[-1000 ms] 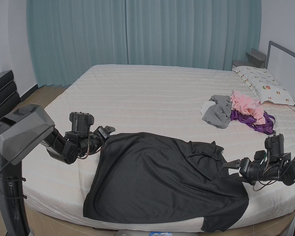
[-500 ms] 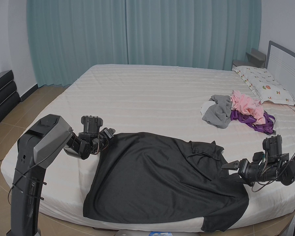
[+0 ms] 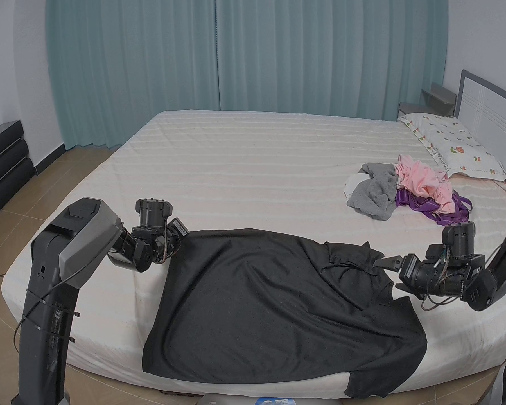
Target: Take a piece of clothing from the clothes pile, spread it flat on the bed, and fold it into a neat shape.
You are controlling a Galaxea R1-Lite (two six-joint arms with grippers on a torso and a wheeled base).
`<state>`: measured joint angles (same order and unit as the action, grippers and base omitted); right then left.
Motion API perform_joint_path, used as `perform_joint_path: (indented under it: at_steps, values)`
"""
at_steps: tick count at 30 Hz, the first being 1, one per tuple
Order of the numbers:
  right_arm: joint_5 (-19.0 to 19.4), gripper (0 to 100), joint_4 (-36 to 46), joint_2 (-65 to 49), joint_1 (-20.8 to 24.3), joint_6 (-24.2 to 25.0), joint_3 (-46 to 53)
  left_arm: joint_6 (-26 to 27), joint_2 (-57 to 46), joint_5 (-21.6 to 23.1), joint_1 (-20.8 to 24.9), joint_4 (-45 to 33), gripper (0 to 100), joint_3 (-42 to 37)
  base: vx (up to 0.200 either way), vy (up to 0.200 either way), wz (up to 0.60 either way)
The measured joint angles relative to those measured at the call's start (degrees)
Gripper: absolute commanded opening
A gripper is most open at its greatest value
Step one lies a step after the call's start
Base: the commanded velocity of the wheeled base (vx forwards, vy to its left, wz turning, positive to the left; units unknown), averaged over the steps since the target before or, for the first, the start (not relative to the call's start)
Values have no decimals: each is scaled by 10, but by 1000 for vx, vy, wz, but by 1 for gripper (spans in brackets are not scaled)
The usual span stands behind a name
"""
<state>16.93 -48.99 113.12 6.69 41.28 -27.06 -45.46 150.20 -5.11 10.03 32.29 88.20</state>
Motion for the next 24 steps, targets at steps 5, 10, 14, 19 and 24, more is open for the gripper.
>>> perform_joint_path:
  at_steps: [5,10,14,19,24]
  values:
    - [-44,100,-3,59,2,-2,-90,14,-14,-5,-8,-1,0,6,0,0,0]
    - [-69,100,6,125,2,-6,-184,24,-24,-11,-14,-1,0,8,0,0,0]
    - [-77,100,32,175,1,-9,-266,28,-28,-13,-18,-1,0,9,0,0,0]
    - [-89,100,76,226,0,-15,-354,31,-31,-16,-20,-1,0,10,0,0,0]
    - [-98,100,98,251,-7,-28,-397,33,-33,-18,-20,-1,0,10,0,0,0]
